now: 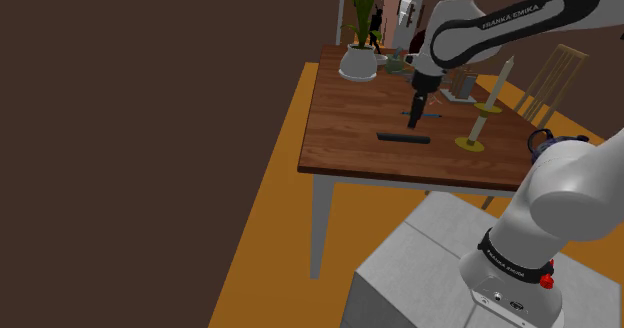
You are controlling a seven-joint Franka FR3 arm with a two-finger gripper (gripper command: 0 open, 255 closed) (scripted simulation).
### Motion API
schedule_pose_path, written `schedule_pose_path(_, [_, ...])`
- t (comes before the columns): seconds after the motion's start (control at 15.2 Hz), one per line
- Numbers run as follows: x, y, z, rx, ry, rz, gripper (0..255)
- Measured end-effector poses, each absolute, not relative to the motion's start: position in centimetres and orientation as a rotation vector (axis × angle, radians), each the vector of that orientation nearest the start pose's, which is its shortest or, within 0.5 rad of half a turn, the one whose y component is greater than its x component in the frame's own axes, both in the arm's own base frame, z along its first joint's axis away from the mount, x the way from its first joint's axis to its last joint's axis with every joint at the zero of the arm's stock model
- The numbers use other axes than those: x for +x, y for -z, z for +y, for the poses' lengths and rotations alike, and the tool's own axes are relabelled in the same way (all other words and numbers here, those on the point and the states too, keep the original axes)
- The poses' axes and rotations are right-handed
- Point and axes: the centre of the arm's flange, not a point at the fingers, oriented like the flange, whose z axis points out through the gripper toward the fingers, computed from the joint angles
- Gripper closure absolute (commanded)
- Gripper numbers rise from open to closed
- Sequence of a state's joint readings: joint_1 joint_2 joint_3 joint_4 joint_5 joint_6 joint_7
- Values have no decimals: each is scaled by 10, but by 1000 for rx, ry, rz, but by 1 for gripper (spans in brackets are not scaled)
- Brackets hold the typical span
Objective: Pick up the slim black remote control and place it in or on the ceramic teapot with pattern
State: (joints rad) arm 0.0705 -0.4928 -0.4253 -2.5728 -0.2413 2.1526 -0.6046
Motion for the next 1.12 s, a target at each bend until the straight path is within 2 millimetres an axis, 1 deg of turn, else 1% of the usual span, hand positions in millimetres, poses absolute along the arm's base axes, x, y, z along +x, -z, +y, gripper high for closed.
schedule_pose_path(0.07, [376, -408, -154, -3093, 61, -715, 0])
schedule_pose_path(0.13, [382, -399, -156, -3086, 60, -769, 0])
schedule_pose_path(0.26, [397, -380, -171, -3072, 58, -873, 0])
schedule_pose_path(0.33, [402, -371, -174, -3062, 58, -928, 0])
schedule_pose_path(0.4, [411, -364, -179, -3053, 59, -978, 0])
schedule_pose_path(0.46, [414, -356, -183, -3047, 57, -1008, 0])
schedule_pose_path(0.53, [417, -352, -185, -3045, 57, -1022, 0])
schedule_pose_path(0.73, [419, -333, -188, -3043, 56, -1036, 0])
schedule_pose_path(0.86, [419, -323, -187, -3042, 56, -1037, 0])
schedule_pose_path(0.99, [420, -317, -187, -3042, 57, -1038, 0])
schedule_pose_path(1.12, [421, -315, -187, -3042, 57, -1038, 0])
